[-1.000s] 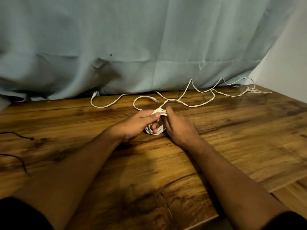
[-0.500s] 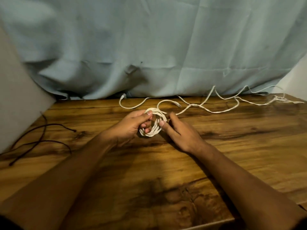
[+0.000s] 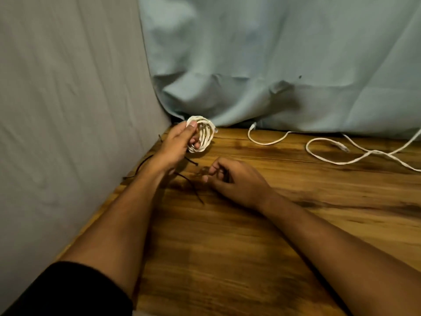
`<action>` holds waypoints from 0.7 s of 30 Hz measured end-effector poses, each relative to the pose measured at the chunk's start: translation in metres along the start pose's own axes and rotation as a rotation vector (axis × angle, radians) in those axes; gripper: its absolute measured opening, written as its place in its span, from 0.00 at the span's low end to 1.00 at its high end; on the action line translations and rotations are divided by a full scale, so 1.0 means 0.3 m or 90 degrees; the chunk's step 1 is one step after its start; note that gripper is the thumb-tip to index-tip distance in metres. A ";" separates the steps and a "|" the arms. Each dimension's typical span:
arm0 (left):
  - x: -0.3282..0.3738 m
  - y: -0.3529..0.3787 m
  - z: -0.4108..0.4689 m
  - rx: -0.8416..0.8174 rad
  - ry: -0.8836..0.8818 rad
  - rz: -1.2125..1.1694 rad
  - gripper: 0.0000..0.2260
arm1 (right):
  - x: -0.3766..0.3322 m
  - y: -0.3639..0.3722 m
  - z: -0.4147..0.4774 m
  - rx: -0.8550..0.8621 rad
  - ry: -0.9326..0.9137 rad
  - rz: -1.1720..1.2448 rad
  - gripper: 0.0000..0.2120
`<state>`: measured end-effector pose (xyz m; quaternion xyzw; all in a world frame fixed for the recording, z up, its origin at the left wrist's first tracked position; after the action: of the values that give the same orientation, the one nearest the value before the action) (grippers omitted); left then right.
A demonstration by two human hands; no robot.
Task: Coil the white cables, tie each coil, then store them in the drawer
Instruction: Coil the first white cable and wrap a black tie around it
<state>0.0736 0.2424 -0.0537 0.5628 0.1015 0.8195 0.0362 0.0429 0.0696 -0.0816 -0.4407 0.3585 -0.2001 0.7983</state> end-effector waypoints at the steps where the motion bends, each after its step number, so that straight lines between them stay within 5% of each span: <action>1: -0.004 -0.016 0.009 0.010 -0.006 -0.016 0.11 | -0.020 0.015 0.017 0.003 -0.009 0.008 0.15; 4: -0.039 -0.070 0.038 0.026 -0.033 -0.076 0.12 | -0.074 0.061 0.060 0.008 -0.036 0.002 0.16; 10: -0.088 -0.091 0.028 0.007 -0.082 -0.046 0.11 | -0.068 0.056 0.058 0.001 -0.055 -0.032 0.02; 17: -0.084 -0.098 0.026 -0.005 -0.088 -0.002 0.13 | 0.085 -0.051 -0.034 -0.013 -0.012 -0.132 0.02; 21: -0.072 -0.077 0.033 -0.012 -0.077 -0.014 0.10 | 0.196 -0.132 -0.118 0.026 0.033 0.003 0.03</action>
<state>0.0893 0.2624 -0.0748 0.6097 0.0981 0.7845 0.0566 0.0552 -0.0088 -0.0839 -0.4182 0.3755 -0.2170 0.7981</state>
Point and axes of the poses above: each hand's wrist, its own z-axis towards the middle knuckle, its own y-axis out of the palm, x = y × z, the point moved 6 cm from there along z, towards the middle knuckle, and after that the axes turned 8 degrees about -z, right-handed, at the moved point
